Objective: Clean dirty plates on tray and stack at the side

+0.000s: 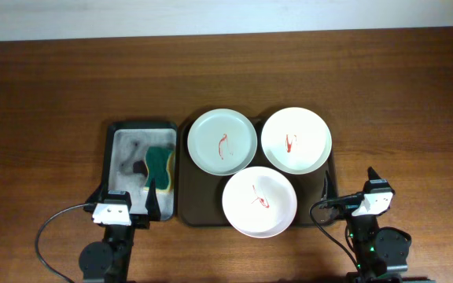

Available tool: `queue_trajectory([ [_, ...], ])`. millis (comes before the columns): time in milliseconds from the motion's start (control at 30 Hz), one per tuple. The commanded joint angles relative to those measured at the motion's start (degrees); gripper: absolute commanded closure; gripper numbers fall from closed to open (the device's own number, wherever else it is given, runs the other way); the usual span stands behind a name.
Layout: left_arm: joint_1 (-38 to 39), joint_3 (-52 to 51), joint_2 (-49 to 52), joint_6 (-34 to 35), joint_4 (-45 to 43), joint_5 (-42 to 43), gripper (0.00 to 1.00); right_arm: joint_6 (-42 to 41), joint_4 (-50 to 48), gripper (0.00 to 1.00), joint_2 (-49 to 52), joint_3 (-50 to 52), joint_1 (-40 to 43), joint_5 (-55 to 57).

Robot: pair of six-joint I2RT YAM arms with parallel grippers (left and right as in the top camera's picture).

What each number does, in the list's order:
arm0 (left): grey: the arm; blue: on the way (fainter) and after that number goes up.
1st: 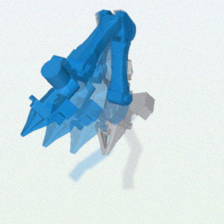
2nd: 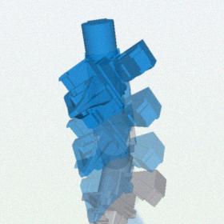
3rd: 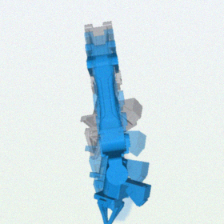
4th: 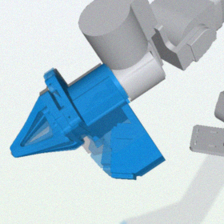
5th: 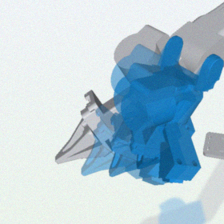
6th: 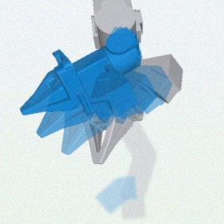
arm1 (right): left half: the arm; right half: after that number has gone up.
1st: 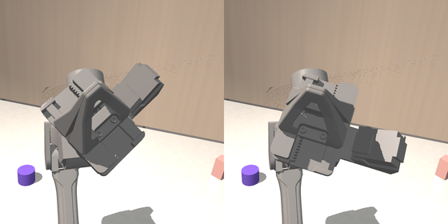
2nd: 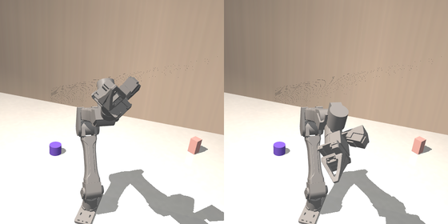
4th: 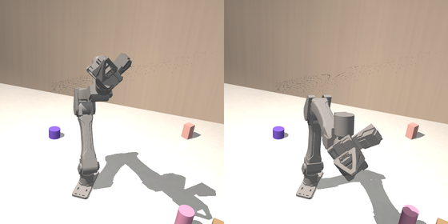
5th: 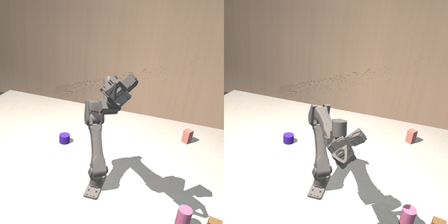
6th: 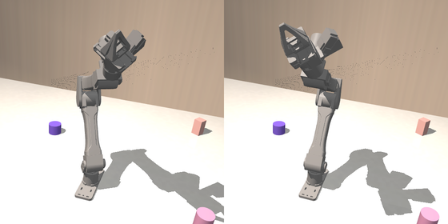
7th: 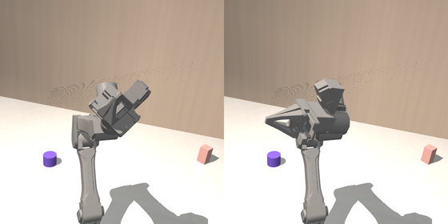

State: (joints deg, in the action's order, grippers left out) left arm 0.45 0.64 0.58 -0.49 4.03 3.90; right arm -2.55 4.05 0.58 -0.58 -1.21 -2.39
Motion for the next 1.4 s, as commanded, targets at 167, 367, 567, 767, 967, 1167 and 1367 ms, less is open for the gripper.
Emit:
queue_trajectory([
  [167, -0.24, -0.07, -0.17, 3.02, 0.15, 1.49, 0.0, 0.37, -1.16, 0.02, -0.33, 0.26, -0.28, -2.62],
  [367, -0.24, 9.05, 3.26, 4.33, 9.66, -0.26, 0.01, -5.4, 9.01, 0.01, 1.77, -4.85, -0.28, -2.1],
  [567, -0.24, 21.35, 20.15, 4.31, 16.15, -0.24, 0.01, -5.44, 23.71, 0.01, 15.04, -20.9, -0.28, -5.22],
  [767, -0.24, 39.98, 45.27, 4.31, 29.46, -0.17, 0.0, -5.4, 34.47, 0.01, 32.96, -35.04, -0.28, -10.75],
  [967, -0.24, 52.11, 63.25, 4.33, 38.23, 0.85, 0.0, -5.27, 38.66, 0.01, 46.56, -42.8, -0.28, -18.4],
  [1167, -0.2, 52.06, 75.36, 4.35, 29.68, 2.97, 0.03, -5.44, 37.75, 0.01, 49.46, -42.8, -0.28, -19.93],
  [1367, 3.82, 52.06, 90.77, 4.35, 25.24, 2.36, 0.22, -5.44, 37.79, 0.01, 49.66, -42.8, -0.28, -19.93],
])
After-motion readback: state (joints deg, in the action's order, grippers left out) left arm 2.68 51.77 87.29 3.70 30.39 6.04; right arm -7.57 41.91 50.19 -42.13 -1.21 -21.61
